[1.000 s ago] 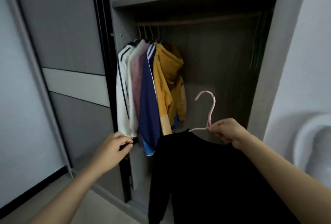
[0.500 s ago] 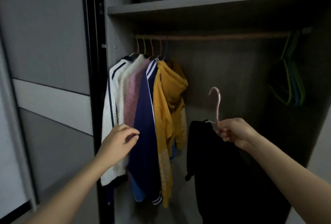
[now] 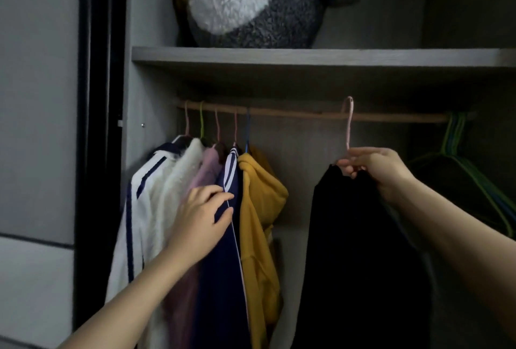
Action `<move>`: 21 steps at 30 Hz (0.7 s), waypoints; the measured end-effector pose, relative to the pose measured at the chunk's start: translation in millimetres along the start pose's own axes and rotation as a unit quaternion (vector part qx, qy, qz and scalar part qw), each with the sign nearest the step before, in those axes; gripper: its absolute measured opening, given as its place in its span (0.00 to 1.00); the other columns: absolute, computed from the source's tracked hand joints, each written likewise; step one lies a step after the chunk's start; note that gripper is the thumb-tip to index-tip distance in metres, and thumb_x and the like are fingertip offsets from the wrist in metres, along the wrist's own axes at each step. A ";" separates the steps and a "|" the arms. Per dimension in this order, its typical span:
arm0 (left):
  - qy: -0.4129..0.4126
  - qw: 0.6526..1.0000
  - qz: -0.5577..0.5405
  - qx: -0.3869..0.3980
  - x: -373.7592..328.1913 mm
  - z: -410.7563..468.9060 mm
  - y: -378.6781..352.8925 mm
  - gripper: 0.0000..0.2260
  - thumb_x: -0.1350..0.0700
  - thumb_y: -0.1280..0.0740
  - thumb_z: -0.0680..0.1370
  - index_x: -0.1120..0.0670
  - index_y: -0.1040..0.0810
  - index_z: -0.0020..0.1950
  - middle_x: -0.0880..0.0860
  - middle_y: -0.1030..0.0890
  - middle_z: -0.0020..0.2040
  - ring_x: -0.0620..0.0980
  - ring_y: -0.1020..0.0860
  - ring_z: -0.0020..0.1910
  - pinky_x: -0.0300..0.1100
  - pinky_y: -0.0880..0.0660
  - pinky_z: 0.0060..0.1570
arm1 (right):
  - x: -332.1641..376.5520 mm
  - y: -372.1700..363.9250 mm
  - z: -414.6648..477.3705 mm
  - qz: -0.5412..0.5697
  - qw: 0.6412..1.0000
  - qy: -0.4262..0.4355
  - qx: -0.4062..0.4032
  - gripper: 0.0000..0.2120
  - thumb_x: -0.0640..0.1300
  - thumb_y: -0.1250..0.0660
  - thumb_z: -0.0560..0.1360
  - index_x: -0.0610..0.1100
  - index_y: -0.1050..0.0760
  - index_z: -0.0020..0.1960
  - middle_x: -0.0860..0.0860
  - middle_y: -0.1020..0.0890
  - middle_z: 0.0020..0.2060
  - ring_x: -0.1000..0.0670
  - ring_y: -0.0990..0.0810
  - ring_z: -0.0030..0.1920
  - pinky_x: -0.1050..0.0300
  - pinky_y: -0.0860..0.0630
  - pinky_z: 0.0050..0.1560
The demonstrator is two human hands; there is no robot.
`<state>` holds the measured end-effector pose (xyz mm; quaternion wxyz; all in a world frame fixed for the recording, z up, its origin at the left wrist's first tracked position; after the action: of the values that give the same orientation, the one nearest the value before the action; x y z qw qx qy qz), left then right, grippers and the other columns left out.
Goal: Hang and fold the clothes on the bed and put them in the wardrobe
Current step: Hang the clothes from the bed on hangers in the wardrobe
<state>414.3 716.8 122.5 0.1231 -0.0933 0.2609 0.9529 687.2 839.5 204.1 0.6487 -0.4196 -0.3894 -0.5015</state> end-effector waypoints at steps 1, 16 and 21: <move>-0.003 1.000 0.008 -0.001 2.6 4.9 -3.2 0.12 0.57 0.32 0.76 0.55 0.21 0.59 0.53 0.24 0.60 0.54 0.30 0.62 0.49 0.34 0.60 | 5.9 -5.3 5.1 0.000 1.000 0.007 -0.003 0.11 0.25 0.40 0.73 0.35 0.28 0.53 0.38 0.21 0.38 0.54 0.24 0.23 0.66 0.27 0.23; -0.031 0.992 0.083 0.090 26.9 69.6 -47.1 0.21 0.45 0.43 0.79 0.44 0.37 0.73 0.46 0.39 0.73 0.45 0.45 0.72 0.43 0.45 0.69 | 2.8 -74.5 111.1 -0.159 0.986 0.053 -0.012 0.09 0.27 0.43 0.75 0.35 0.25 0.48 0.37 0.20 0.43 0.51 0.25 0.27 0.66 0.29 0.20; -0.047 0.991 0.086 0.094 34.9 73.3 -46.9 0.21 0.45 0.43 0.80 0.43 0.37 0.72 0.44 0.39 0.73 0.43 0.45 0.72 0.41 0.46 0.69 | 0.9 -101.5 137.2 -0.220 0.971 0.089 0.007 0.09 0.29 0.43 0.77 0.34 0.25 0.50 0.39 0.20 0.42 0.54 0.25 0.24 0.66 0.30 0.20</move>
<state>386.0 800.5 153.8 0.0606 -0.0137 0.3499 0.9347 576.6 952.8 267.8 0.5571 -0.2732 -0.4163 -0.6646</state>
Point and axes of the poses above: each hand's wrist, its own z-axis towards the middle knuckle, its own y-axis out of the back of the hand, x = y × z, the point moved 7 cm from there along z, towards the middle knuckle
